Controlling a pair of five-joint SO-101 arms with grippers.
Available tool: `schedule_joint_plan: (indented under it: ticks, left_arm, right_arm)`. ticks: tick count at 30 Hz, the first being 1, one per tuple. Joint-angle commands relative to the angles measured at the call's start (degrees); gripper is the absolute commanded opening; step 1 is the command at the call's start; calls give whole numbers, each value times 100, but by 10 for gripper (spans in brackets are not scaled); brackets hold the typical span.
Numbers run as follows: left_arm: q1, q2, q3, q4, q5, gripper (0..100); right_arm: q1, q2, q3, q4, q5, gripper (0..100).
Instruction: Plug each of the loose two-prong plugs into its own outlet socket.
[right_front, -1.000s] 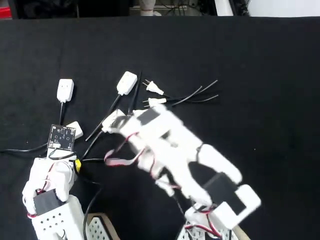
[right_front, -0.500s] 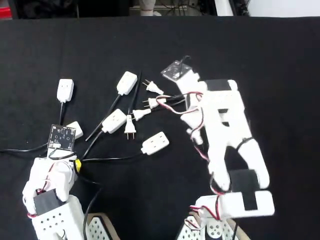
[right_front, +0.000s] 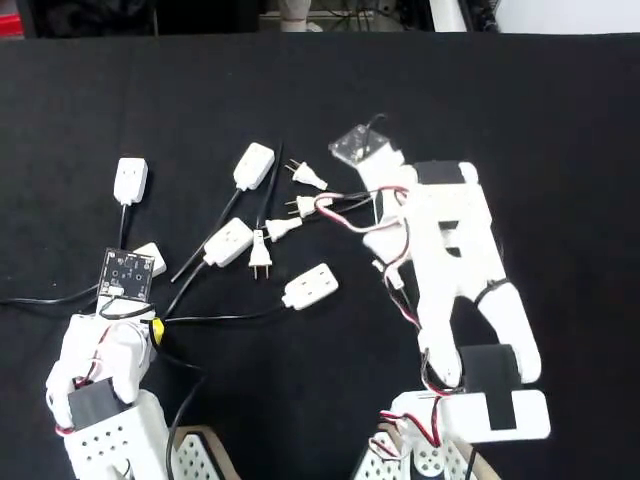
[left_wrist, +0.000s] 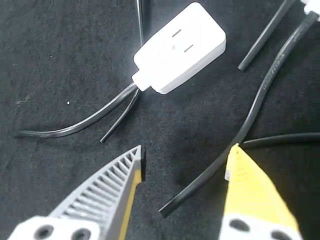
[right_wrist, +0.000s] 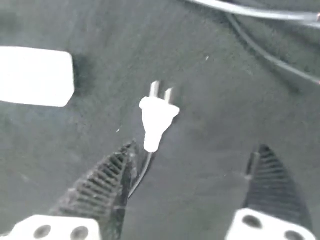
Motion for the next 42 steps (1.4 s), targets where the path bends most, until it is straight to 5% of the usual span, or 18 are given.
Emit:
schedule_joint_plan:
  ticks: [1, 12, 18, 29, 42]
  left_arm:
    - [66, -18, 110, -88, -9, 267]
    - [66, -18, 110, -79, -9, 267]
    - [66, -18, 110, -79, -9, 267]
    - [48, -18, 110, -70, -18, 267]
    - [48, -18, 110, -70, -18, 267]
  right_arm:
    - [0, -224, 664, -589, -53, 266]
    - [18, -224, 1736, -2488, -738, 165]
    - [-9, -224, 1710, -2629, -782, 10]
    - [-26, -268, 1648, -2576, -782, 11]
    - [-853, -215, 1851, -2338, -1363, 15]
